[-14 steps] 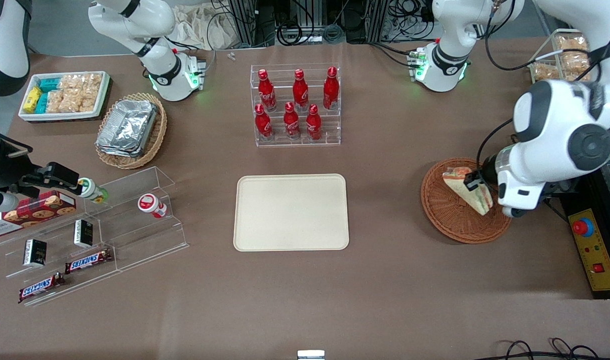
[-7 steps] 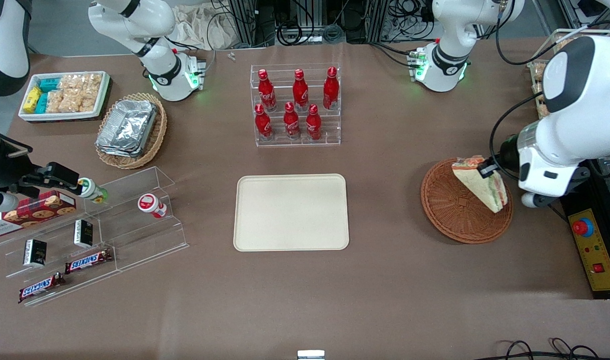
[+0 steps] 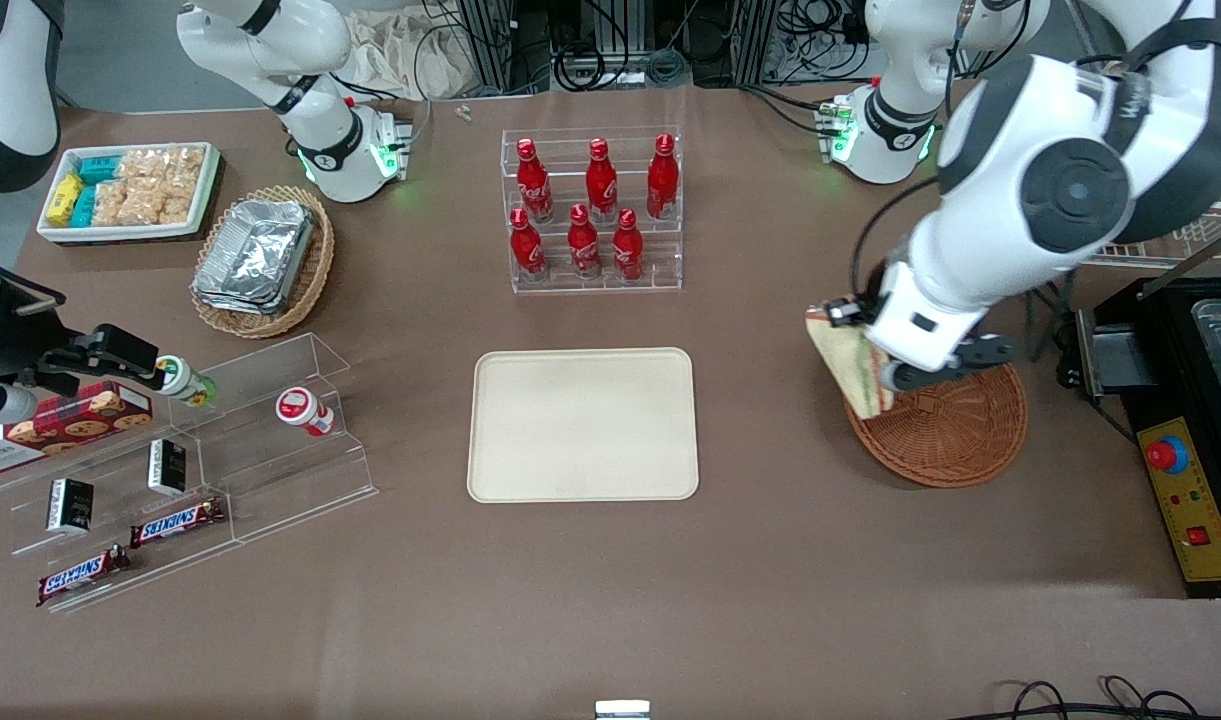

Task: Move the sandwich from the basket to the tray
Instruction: 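Carry the held sandwich with the left gripper over the cream tray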

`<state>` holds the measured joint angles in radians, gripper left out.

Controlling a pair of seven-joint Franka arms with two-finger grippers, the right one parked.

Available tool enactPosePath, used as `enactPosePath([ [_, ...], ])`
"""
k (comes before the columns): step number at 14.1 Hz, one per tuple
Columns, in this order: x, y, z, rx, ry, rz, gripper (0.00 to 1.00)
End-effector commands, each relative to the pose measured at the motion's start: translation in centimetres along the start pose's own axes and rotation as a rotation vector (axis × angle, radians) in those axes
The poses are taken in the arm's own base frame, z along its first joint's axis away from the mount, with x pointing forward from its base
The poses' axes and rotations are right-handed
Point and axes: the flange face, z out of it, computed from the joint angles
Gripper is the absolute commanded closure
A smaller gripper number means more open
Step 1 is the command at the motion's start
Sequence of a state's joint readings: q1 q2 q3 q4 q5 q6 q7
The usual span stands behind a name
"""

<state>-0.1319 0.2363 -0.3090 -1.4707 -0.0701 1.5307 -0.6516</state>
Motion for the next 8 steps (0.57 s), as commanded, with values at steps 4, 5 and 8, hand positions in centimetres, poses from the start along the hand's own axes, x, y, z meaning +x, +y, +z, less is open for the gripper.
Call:
enactPosePath([
  [4, -0.7, 8.9, 4.2, -0.109, 0.014, 0.141, 1.0],
  [5, -0.5, 10.2, 5.3, -0.133, 0.016, 0.159, 1.0],
  [8, -0.5, 13.9, 10.0, -0.141, 0.026, 0.223, 1.0],
])
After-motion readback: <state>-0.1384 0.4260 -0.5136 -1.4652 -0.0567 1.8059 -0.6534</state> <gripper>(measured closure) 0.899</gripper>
